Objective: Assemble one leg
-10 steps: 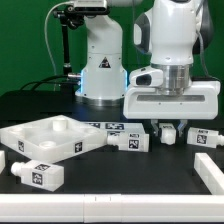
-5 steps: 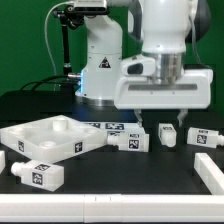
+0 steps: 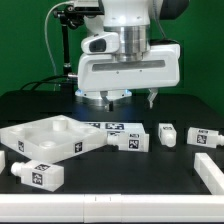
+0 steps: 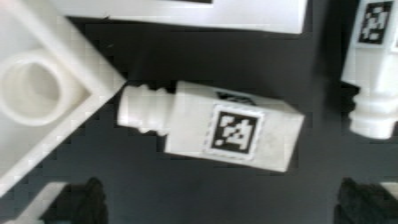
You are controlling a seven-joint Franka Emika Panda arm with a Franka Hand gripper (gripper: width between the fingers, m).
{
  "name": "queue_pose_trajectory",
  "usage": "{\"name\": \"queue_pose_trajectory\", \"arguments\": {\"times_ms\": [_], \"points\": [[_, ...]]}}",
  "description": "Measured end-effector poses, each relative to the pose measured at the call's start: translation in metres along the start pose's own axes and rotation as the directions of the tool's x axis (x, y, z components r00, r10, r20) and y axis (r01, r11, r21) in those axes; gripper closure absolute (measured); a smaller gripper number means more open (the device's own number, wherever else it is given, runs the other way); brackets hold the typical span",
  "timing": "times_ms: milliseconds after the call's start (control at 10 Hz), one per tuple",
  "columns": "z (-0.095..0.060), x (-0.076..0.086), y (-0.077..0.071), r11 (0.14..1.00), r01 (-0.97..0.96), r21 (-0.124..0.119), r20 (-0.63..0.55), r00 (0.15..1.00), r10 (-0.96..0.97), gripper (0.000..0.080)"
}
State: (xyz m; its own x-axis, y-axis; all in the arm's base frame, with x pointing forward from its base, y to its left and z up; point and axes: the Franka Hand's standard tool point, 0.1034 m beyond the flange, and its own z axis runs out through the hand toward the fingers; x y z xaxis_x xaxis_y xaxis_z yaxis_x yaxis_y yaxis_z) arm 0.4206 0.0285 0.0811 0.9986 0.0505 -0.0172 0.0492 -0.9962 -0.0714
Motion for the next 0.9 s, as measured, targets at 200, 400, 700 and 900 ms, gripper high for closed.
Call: {"name": "queue_pose_trajectory", "arguments": {"times_ms": [200,400,700,900], "points": [[0.005,-0.001,0.001,1.000,-0.001,-0.002,0.004,1.000,0.001,0.0151],[0.030,-0.014,0.027,0.988,0.151,-0.017,0.018,0.988,-0.151,0.0151],[0.026,-0.014,0.041,0.968,0.249,-0.031,-0.008,0.968,-0.249,0.0151],[0.025,-0.008,0.044,0.950,0.309,-0.035,-0.014,0.951,-0.310,0.0151]]}}
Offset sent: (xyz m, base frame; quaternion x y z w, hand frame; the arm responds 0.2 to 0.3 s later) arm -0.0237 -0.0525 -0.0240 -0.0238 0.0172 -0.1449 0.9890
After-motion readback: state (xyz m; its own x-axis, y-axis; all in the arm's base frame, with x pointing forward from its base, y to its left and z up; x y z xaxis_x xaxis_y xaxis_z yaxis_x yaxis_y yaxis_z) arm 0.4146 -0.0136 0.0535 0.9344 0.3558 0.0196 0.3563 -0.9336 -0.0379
